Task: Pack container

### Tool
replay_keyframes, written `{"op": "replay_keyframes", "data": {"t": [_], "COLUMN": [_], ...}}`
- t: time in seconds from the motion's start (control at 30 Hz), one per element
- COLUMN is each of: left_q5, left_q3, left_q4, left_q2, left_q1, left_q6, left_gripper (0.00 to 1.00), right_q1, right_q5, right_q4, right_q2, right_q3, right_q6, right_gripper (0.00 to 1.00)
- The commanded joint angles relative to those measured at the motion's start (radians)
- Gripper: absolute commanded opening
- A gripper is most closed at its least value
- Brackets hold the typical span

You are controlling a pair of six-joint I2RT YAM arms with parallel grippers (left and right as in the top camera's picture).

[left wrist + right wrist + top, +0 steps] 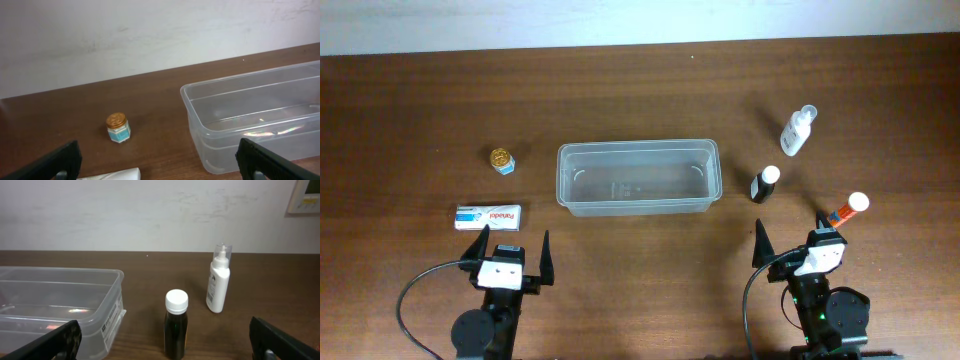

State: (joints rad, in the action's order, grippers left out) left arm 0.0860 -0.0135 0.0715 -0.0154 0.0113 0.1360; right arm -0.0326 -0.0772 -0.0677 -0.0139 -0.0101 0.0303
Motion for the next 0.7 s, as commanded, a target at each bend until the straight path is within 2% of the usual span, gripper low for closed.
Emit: {"op": "replay_keyframes", "data": {"t": [0.0,0.23,0.37,0.5,0.67], "left_q5": [-0.007,-0.007,-0.007,-0.007,-0.007], "left_q3": [0.005,0.005,0.005,0.005,0.005], "left_q4": [0.004,0.004,0.004,0.004,0.004], "left_q2": [0.010,0.010,0.010,0.010,0.010], "left_q1": [-0.006,-0.006,-0.006,-0.006,-0.006], "left_q6": [0.016,0.016,0.016,0.016,0.016], "left_gripper": [0.99,0.99,0.99,0.99,0.99], "right_q1": [-0.006,-0.006,-0.006,-0.006,-0.006], "right_q5": [-0.028,-0.075,-0.069,-0.069,-0.074], "right_q4": [-0.005,-0.096,-0.232,-0.396,-0.692], "right_q2": [0.001,0.001,-0.053,-0.216,-0.525], "right_q3": [0.002,-0.118,-0.354,-0.581,-0.936], "right_q6": [0.047,0.067,0.068,0.068,0.083], "right_gripper": [0.98,0.98,0.98,0.98,0.98]}}
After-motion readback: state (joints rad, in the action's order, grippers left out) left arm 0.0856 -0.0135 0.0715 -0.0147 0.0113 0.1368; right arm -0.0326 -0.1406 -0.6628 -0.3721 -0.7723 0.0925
